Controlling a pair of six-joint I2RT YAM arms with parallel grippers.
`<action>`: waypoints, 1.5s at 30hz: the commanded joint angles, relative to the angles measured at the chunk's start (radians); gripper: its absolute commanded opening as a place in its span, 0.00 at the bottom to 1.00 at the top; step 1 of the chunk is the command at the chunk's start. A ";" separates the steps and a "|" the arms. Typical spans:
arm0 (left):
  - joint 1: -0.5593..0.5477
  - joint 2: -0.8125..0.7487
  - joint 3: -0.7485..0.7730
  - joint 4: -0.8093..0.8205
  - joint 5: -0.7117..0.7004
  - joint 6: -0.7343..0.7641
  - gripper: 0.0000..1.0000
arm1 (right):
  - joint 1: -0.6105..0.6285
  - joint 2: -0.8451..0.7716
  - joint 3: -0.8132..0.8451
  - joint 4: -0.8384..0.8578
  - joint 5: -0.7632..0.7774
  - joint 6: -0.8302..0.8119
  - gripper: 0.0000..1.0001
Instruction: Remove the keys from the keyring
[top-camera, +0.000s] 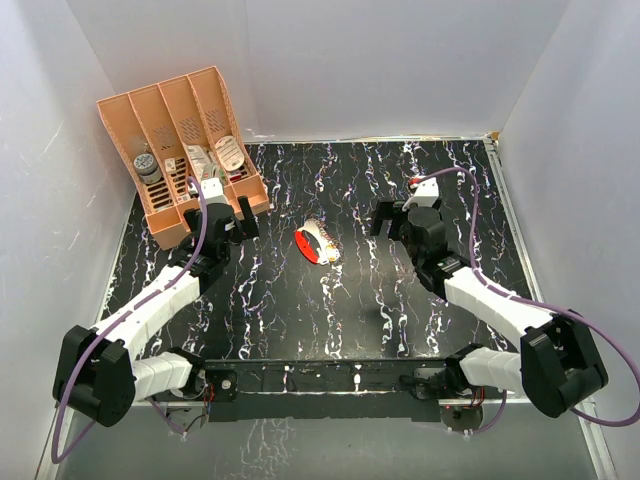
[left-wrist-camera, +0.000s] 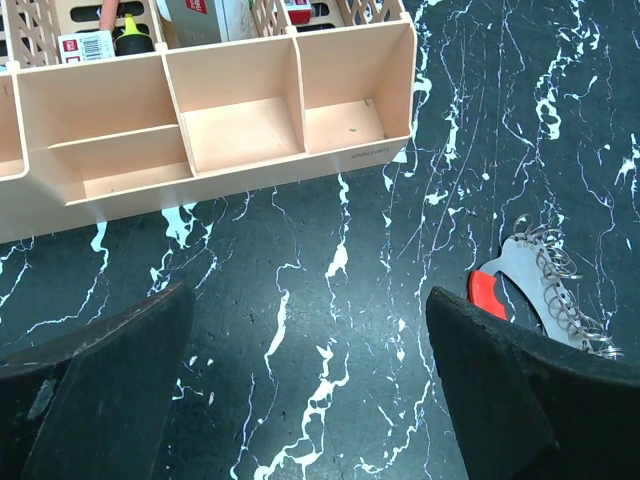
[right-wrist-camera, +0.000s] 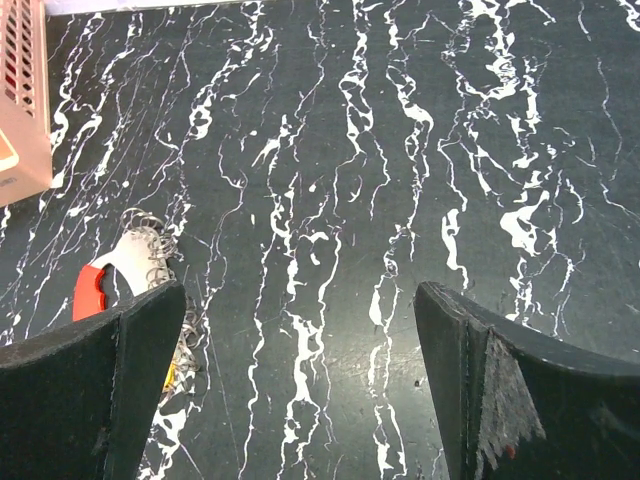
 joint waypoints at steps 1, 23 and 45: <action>0.001 -0.003 0.000 0.007 0.003 -0.002 0.99 | 0.006 0.015 -0.002 0.035 -0.015 0.014 0.98; 0.001 -0.017 0.033 -0.007 0.016 0.013 0.99 | 0.007 0.041 0.024 0.036 -0.128 -0.011 0.98; 0.001 -0.191 -0.076 0.026 -0.018 0.009 0.97 | 0.225 0.288 0.175 -0.058 -0.214 -0.080 0.34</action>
